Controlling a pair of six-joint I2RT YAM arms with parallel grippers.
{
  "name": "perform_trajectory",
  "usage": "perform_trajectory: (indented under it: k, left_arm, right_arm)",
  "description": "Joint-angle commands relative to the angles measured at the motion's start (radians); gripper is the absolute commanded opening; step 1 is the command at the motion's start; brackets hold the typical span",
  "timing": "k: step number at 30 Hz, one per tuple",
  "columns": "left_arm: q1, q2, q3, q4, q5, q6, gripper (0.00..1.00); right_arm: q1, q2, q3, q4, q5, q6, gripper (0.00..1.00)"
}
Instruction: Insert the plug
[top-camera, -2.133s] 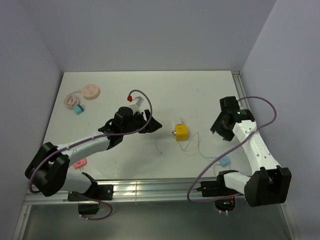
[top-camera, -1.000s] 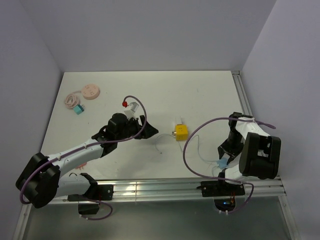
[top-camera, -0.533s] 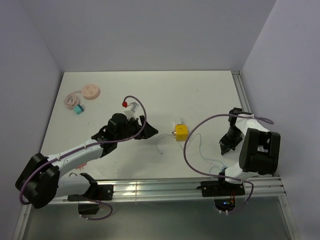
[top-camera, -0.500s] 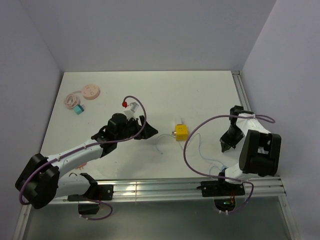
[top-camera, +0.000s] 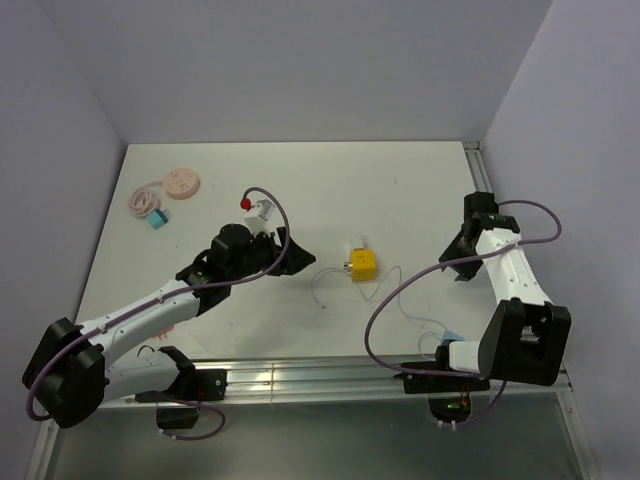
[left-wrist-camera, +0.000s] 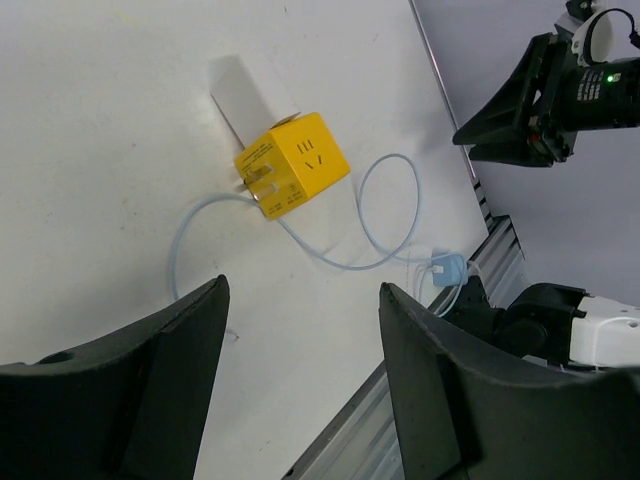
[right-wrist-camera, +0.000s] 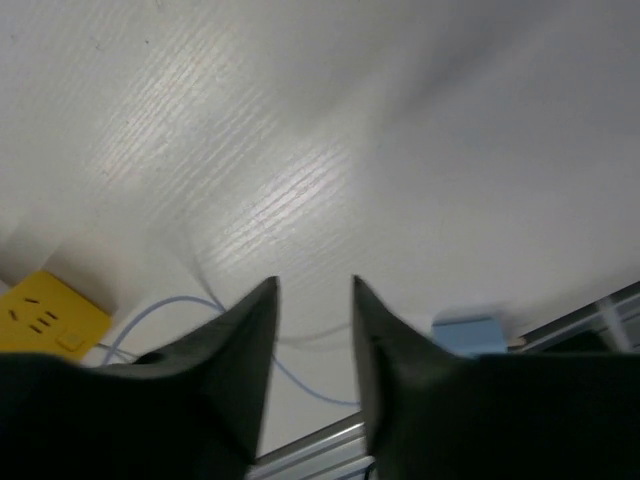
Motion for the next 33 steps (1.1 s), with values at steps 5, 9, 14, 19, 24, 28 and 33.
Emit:
perform_trajectory:
  k: [5,9,14,19,24,28,33]
  left_arm:
    - [-0.011,0.033,0.013,0.102,0.067,0.01,0.67]
    - [-0.011,0.033,0.002,0.115,0.099,0.017,0.67]
    - [-0.011,0.024,0.013,0.071,0.103,0.045,0.69]
    - [-0.011,0.022,0.01,0.079,0.095,0.031,0.69]
    - [-0.013,0.042,0.03,0.065,0.092,0.037,0.69]
    - [-0.011,0.051,0.036,0.059,0.09,0.037,0.69]
    - [-0.01,0.05,0.044,0.042,0.061,0.037,0.7]
  right_arm:
    - [-0.043,-0.055,-0.119,-0.131,0.049,0.111,0.7]
    - [-0.078,-0.099,-0.234,-0.149,-0.029,0.23,0.73]
    - [-0.086,-0.129,-0.248,-0.186,0.049,0.28,0.71]
    - [-0.086,-0.081,-0.224,-0.25,0.095,0.372,0.71]
    - [-0.081,-0.055,-0.227,-0.209,0.092,0.449,0.7]
    - [-0.069,0.029,-0.236,-0.175,0.023,0.472,0.66]
    - [-0.028,0.12,-0.231,-0.129,0.034,0.492,0.64]
